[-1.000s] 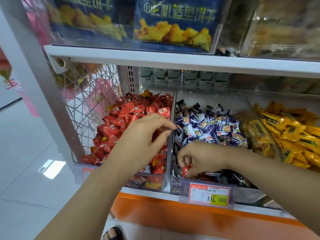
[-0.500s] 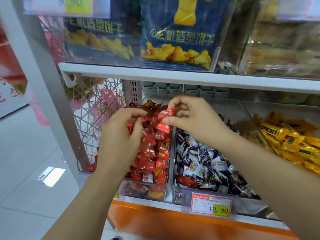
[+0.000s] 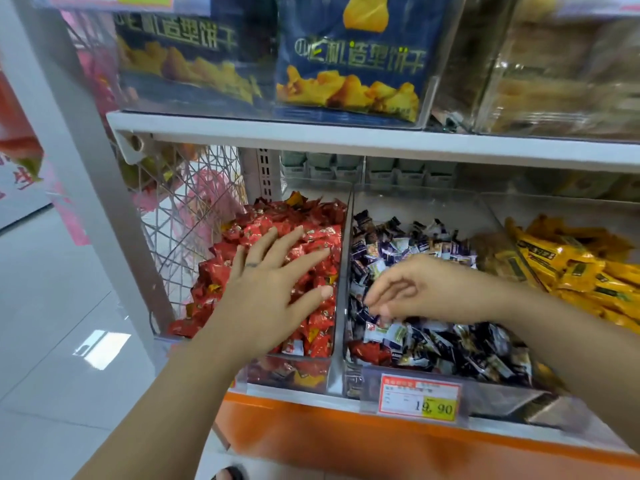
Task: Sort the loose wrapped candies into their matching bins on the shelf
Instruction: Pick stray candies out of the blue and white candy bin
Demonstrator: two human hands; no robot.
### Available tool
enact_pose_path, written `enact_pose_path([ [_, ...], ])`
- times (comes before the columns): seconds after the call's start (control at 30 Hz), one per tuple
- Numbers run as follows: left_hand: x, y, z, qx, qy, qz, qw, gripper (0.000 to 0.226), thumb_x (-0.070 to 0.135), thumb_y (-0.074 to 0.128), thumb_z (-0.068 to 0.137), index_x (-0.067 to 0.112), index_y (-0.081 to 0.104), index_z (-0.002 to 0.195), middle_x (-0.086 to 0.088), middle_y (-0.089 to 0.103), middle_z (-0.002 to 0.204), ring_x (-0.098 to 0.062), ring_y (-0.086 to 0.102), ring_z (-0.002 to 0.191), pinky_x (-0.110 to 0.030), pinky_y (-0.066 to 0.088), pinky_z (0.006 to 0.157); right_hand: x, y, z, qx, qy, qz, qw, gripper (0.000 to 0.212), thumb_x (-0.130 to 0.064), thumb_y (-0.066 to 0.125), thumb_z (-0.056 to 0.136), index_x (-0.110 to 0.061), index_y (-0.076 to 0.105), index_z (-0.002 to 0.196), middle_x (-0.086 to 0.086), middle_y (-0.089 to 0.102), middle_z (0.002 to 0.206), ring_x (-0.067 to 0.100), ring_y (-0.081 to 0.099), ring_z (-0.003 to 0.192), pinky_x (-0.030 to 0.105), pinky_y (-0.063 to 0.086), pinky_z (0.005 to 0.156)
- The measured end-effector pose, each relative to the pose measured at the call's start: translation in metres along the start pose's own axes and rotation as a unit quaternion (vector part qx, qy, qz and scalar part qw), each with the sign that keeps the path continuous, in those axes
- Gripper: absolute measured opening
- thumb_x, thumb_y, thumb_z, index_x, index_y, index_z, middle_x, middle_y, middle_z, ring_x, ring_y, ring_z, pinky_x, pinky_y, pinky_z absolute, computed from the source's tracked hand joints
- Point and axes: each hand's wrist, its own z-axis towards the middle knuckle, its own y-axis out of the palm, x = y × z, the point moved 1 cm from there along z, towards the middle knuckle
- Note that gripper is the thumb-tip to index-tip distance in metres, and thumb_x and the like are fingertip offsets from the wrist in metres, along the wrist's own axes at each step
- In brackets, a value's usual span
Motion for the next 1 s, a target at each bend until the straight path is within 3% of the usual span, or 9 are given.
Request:
enact_pose_path([
  [0.07, -0.001, 0.007, 0.002, -0.029, -0.004, 0.041, 0.999, 0.08, 0.077, 0.002, 0.066, 0.056, 0.018, 0.141, 0.019, -0.002, 0.157, -0.014, -0.01, 0.145, -0.053, -0.005, 0.115, 0.006, 0.011, 0.005, -0.076, 0.014, -0.028, 0.997, 0.019, -0.017, 0.065, 0.088, -0.022, 0.067, 0.107, -0.001, 0.071, 0.105, 0.01, 0.067, 0.095, 0.032, 0.054, 0.088],
  [0.17, -0.005, 0.01, 0.008, -0.018, -0.021, 0.041, 0.999, 0.074, 0.078, 0.006, 0.073, 0.054, 0.021, 0.142, 0.017, -0.001, 0.158, -0.017, -0.007, 0.146, -0.054, -0.004, 0.114, 0.016, 0.024, 0.017, -0.12, 0.032, -0.127, 0.984, 0.035, -0.013, 0.061, 0.09, -0.016, 0.059, 0.125, 0.0, 0.064, 0.122, 0.003, 0.062, 0.098, 0.016, 0.05, 0.083],
  [0.3, -0.007, 0.011, 0.016, -0.01, -0.048, 0.041, 0.998, 0.051, 0.065, 0.027, 0.092, 0.053, 0.025, 0.141, 0.014, 0.003, 0.159, -0.016, -0.007, 0.146, -0.052, -0.004, 0.115, 0.024, 0.029, 0.024, -0.123, 0.033, -0.187, 0.974, 0.043, -0.011, 0.064, 0.086, -0.018, 0.056, 0.128, -0.006, 0.065, 0.113, -0.012, 0.051, 0.068, -0.001, 0.034, 0.054],
  [0.53, -0.004, 0.01, 0.015, 0.006, -0.038, 0.022, 0.999, 0.05, 0.055, 0.038, 0.092, 0.049, 0.031, 0.141, 0.01, 0.011, 0.158, -0.018, -0.001, 0.146, -0.052, 0.0, 0.116, 0.019, 0.034, 0.031, -0.12, -0.031, -0.345, 0.931, 0.05, -0.021, 0.068, 0.083, -0.026, 0.054, 0.131, -0.004, 0.062, 0.116, 0.004, 0.046, 0.085, 0.017, 0.034, 0.062],
  [0.6, -0.004, 0.01, 0.013, 0.005, -0.038, 0.024, 0.999, 0.05, 0.054, 0.038, 0.092, 0.049, 0.031, 0.141, 0.011, 0.01, 0.158, -0.017, -0.001, 0.146, -0.051, 0.001, 0.116, 0.021, 0.038, 0.035, -0.109, -0.055, -0.365, 0.923, 0.046, -0.02, 0.069, 0.081, -0.026, 0.059, 0.126, -0.003, 0.062, 0.118, 0.012, 0.055, 0.096, 0.024, 0.045, 0.079],
  [0.67, -0.003, 0.009, 0.011, 0.008, -0.037, 0.01, 0.999, 0.049, 0.053, 0.039, 0.092, 0.048, 0.032, 0.141, 0.011, 0.011, 0.158, -0.016, 0.0, 0.146, -0.051, 0.001, 0.116, 0.026, 0.042, 0.039, -0.098, -0.07, -0.37, 0.921, 0.042, -0.017, 0.067, 0.081, -0.024, 0.061, 0.122, 0.0, 0.063, 0.118, 0.019, 0.058, 0.106, 0.036, 0.048, 0.089],
  [0.73, -0.002, 0.009, 0.01, 0.013, -0.034, 0.0, 0.999, 0.049, 0.052, 0.041, 0.092, 0.048, 0.034, 0.14, 0.011, 0.013, 0.158, -0.016, 0.001, 0.145, -0.051, 0.001, 0.116, 0.027, 0.044, 0.038, -0.092, -0.071, -0.36, 0.926, 0.04, -0.013, 0.064, 0.082, -0.021, 0.062, 0.121, 0.002, 0.065, 0.114, 0.02, 0.06, 0.102, 0.037, 0.05, 0.087],
  [0.9, -0.003, 0.007, 0.008, 0.039, -0.011, -0.017, 0.999, 0.045, 0.051, 0.046, 0.093, 0.045, 0.041, 0.137, 0.009, 0.02, 0.156, -0.017, 0.005, 0.145, -0.055, 0.002, 0.116, 0.018, 0.036, 0.026, -0.067, -0.05, -0.305, 0.949, 0.033, -0.009, 0.06, 0.087, -0.016, 0.064, 0.119, -0.005, 0.064, 0.092, -0.002, 0.048, 0.063, 0.011, 0.036, 0.059],
  [1.0, -0.005, 0.003, 0.007, 0.067, -0.003, -0.022, 0.998, 0.047, 0.058, 0.042, 0.09, 0.043, 0.047, 0.134, 0.007, 0.029, 0.153, -0.02, 0.014, 0.144, -0.06, 0.009, 0.114, 0.006, 0.017, 0.015, 0.001, -0.049, -0.225, 0.973, 0.028, -0.01, 0.063, 0.087, -0.017, 0.067, 0.114, -0.019, 0.061, 0.08, -0.016, 0.051, 0.058, 0.003, 0.038, 0.057],
])
